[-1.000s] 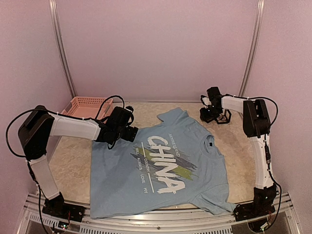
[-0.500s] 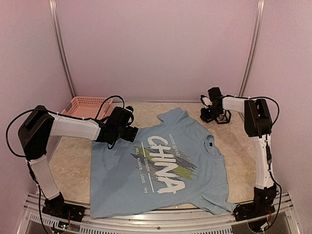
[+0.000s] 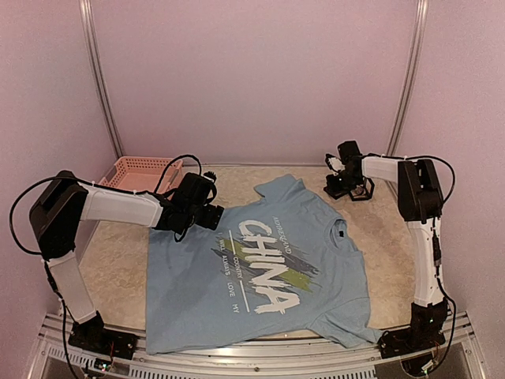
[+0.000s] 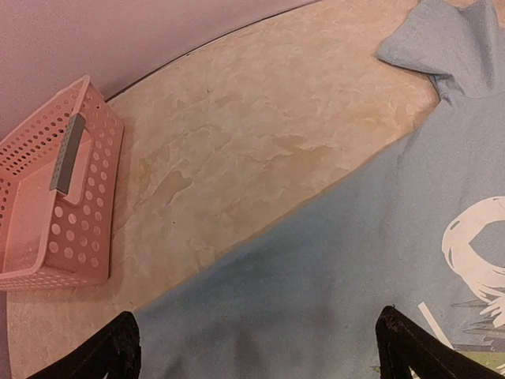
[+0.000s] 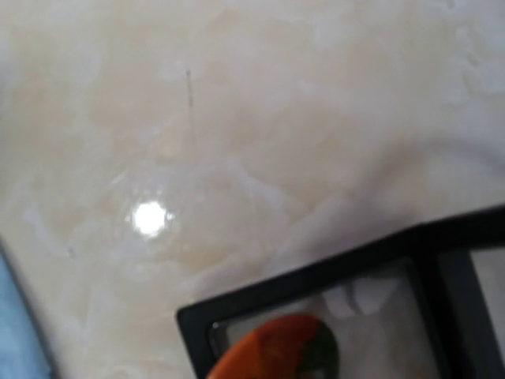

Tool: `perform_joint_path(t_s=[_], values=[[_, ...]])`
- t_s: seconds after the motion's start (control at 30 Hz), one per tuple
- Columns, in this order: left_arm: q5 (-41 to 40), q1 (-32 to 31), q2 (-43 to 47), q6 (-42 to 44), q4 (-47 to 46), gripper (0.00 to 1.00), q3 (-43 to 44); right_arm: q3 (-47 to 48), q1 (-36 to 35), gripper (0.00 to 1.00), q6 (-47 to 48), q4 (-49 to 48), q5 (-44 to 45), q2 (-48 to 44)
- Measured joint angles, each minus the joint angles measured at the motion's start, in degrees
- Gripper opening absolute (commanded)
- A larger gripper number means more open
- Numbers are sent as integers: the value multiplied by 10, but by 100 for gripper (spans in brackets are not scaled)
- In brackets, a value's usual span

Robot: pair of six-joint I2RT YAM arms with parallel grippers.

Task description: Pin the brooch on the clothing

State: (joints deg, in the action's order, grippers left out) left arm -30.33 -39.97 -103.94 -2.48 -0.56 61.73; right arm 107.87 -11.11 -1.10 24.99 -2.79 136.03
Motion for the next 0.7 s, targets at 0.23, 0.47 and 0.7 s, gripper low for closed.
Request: perform_joint_path(t_s=[0.23,0.47,0.7], values=[[2,0,0,0,0,99,0,-9,0,18,-3,4,2,-10],[2,0,0,0,0,99,0,-10,0,3,-5,9,22,-21],[2,0,0,0,0,99,0,-12,0,0,-9,14,37,-27]])
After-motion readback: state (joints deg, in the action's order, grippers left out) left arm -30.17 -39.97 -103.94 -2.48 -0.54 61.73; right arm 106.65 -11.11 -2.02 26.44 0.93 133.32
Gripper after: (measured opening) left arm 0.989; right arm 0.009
